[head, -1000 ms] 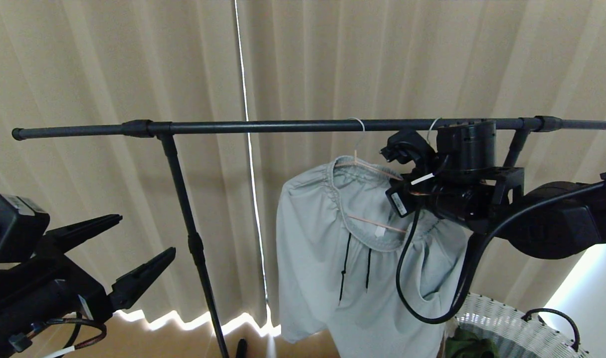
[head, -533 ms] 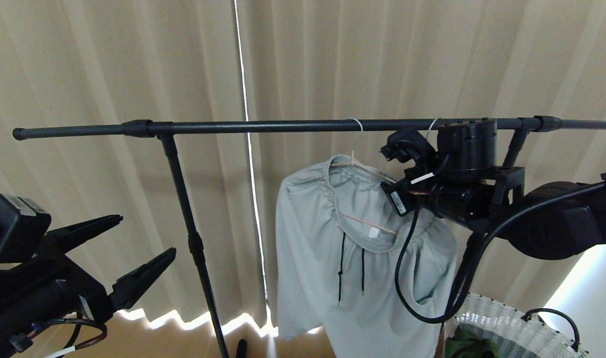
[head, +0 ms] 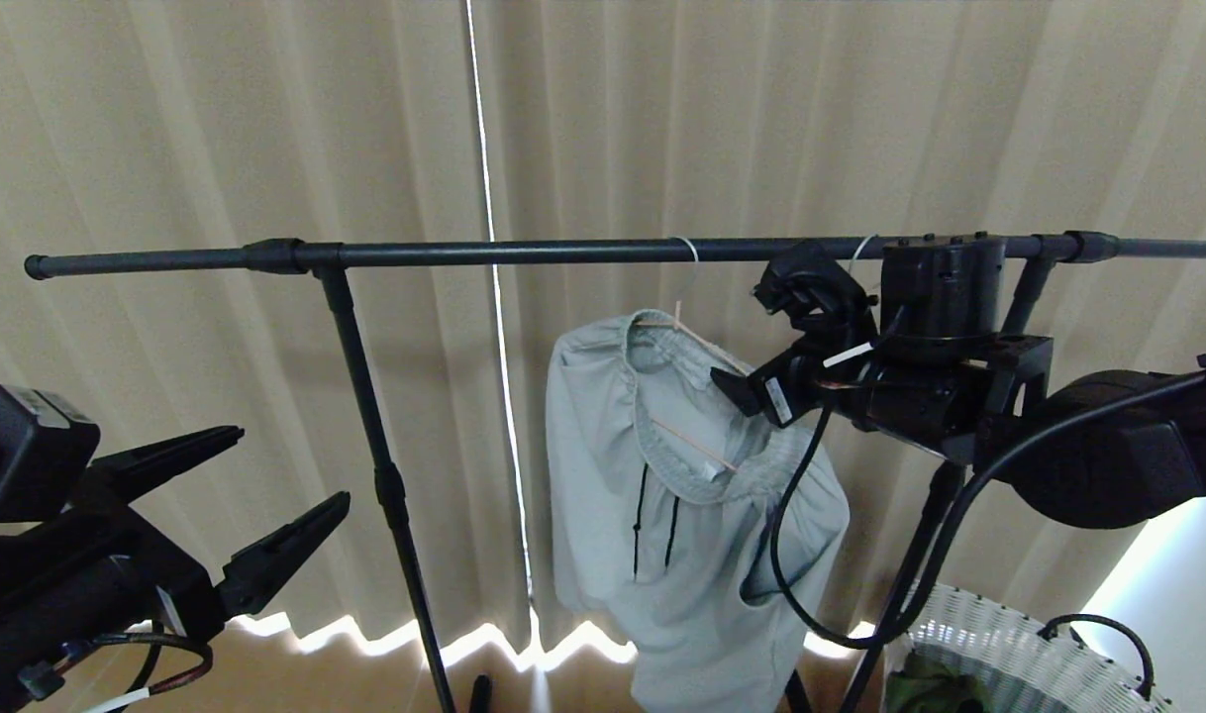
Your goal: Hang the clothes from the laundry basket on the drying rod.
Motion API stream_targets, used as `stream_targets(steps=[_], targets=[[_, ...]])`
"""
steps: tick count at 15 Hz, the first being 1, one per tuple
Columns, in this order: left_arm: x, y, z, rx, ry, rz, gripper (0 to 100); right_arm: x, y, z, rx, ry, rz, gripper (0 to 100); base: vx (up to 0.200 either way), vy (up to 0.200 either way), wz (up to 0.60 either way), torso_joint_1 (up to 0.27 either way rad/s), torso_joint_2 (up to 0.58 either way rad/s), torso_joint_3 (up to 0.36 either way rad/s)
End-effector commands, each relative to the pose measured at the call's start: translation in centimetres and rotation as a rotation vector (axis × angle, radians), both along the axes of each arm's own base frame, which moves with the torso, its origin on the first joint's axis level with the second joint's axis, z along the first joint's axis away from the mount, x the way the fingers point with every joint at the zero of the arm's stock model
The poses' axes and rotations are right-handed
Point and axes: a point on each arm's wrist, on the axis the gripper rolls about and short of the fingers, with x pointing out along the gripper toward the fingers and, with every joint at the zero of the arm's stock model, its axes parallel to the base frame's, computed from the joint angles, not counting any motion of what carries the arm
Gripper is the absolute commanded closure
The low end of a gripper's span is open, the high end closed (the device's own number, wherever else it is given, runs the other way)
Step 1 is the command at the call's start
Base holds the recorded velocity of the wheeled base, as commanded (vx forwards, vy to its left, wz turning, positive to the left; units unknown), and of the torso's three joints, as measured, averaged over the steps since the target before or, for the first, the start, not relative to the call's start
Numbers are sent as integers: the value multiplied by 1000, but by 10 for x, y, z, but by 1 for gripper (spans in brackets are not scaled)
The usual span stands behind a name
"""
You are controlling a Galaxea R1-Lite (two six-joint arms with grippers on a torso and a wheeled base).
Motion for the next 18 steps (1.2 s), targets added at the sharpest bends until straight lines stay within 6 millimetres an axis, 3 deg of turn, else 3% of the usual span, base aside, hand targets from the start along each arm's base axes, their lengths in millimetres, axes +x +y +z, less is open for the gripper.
stream_targets(steps=[1, 4, 7, 14, 15, 18], targets=[[0, 0, 0, 0, 0, 0, 0, -4, -2, -3, -1, 17, 24, 0, 0, 0, 0, 0, 0, 0], [0, 0, 0, 0, 0, 0, 0, -6, 0, -5, 54, 47, 98, 0, 0, 0, 0, 0, 0, 0], [0, 0, 0, -1, 2, 0, 0, -19, 3, 7, 159, 46, 172, 0, 0, 0, 0, 0, 0, 0], [3, 0, -5, 15, 23, 6, 0, -61, -22, 36, 300, -36, 158, 0, 0, 0, 0, 0, 0, 0], [3, 0, -6, 17, 29, 8, 0, -74, -42, 41, 344, -95, 121, 0, 0, 0, 0, 0, 0, 0], [2, 1, -9, 20, 37, 8, 0, -95, -72, 41, 344, -118, 45, 0, 0, 0, 0, 0, 0, 0]])
